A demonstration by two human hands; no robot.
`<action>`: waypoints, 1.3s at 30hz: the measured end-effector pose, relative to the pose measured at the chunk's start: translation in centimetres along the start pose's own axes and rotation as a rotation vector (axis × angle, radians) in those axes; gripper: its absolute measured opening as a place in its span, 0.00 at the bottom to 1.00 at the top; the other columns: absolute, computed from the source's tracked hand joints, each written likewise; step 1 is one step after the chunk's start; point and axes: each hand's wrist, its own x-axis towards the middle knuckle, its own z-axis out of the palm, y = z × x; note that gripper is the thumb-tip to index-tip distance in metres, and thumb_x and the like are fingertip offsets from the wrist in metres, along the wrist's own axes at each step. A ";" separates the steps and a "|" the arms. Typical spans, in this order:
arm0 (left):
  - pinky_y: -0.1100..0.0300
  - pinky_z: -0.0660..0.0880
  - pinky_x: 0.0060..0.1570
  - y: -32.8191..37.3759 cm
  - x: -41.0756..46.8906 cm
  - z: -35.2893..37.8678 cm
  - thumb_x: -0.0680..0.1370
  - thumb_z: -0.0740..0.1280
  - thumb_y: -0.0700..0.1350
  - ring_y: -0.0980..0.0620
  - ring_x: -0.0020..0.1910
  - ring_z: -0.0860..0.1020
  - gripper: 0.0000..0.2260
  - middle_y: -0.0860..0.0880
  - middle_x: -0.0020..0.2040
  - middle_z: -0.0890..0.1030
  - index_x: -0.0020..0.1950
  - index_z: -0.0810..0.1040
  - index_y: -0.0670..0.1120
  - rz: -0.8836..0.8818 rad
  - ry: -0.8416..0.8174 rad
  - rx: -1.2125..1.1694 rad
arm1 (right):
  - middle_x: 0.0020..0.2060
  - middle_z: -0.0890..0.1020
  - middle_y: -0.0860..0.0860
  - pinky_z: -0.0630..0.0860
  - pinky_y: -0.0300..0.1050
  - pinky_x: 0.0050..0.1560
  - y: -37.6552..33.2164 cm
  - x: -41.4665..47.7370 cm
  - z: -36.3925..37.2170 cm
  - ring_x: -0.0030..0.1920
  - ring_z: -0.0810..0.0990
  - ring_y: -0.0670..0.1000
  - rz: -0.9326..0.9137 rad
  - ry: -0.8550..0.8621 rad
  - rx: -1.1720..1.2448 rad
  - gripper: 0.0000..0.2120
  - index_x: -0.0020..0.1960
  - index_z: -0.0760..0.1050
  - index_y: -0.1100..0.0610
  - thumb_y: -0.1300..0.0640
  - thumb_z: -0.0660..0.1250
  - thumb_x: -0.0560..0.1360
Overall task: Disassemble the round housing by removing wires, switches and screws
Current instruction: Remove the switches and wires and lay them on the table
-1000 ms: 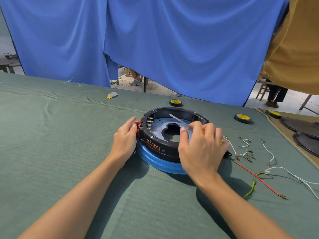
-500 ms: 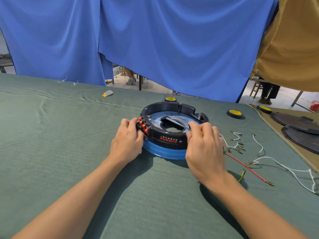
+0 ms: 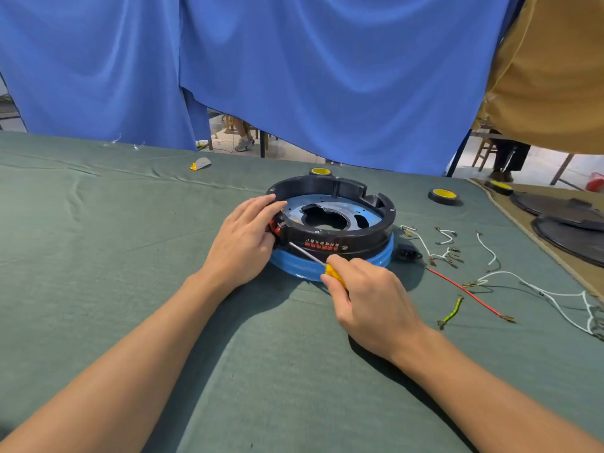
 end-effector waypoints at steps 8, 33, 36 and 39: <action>0.48 0.65 0.67 1.8 -0.7 0.6 0.72 0.56 0.43 0.39 0.66 0.68 0.23 0.41 0.66 0.73 0.66 0.75 0.41 0.008 0.060 0.156 | 0.33 0.71 0.51 0.74 0.56 0.37 -0.9 0.0 -0.7 0.34 0.74 0.59 0.006 -0.039 -0.030 0.09 0.45 0.70 0.57 0.52 0.59 0.80; 0.59 0.61 0.69 0.8 -0.1 0.3 0.75 0.65 0.38 0.51 0.72 0.66 0.20 0.50 0.71 0.71 0.68 0.75 0.47 -0.015 0.008 -0.104 | 0.26 0.67 0.47 0.65 0.49 0.35 -0.8 0.3 -0.8 0.31 0.68 0.52 0.056 -0.020 0.106 0.15 0.34 0.65 0.57 0.56 0.62 0.79; 0.60 0.57 0.71 0.8 -0.1 0.3 0.76 0.65 0.38 0.51 0.74 0.63 0.20 0.51 0.70 0.71 0.68 0.75 0.46 -0.007 -0.003 -0.105 | 0.22 0.65 0.47 0.62 0.39 0.31 0.8 1.1 -1.2 0.27 0.65 0.47 0.124 -0.081 0.253 0.18 0.30 0.68 0.59 0.56 0.65 0.78; 0.61 0.57 0.70 0.9 -0.1 0.2 0.76 0.64 0.38 0.51 0.74 0.63 0.19 0.51 0.70 0.72 0.68 0.75 0.46 -0.008 0.001 -0.109 | 0.24 0.63 0.48 0.58 0.38 0.30 1.9 1.8 -1.6 0.26 0.59 0.45 0.301 -0.218 0.562 0.17 0.34 0.72 0.64 0.55 0.66 0.78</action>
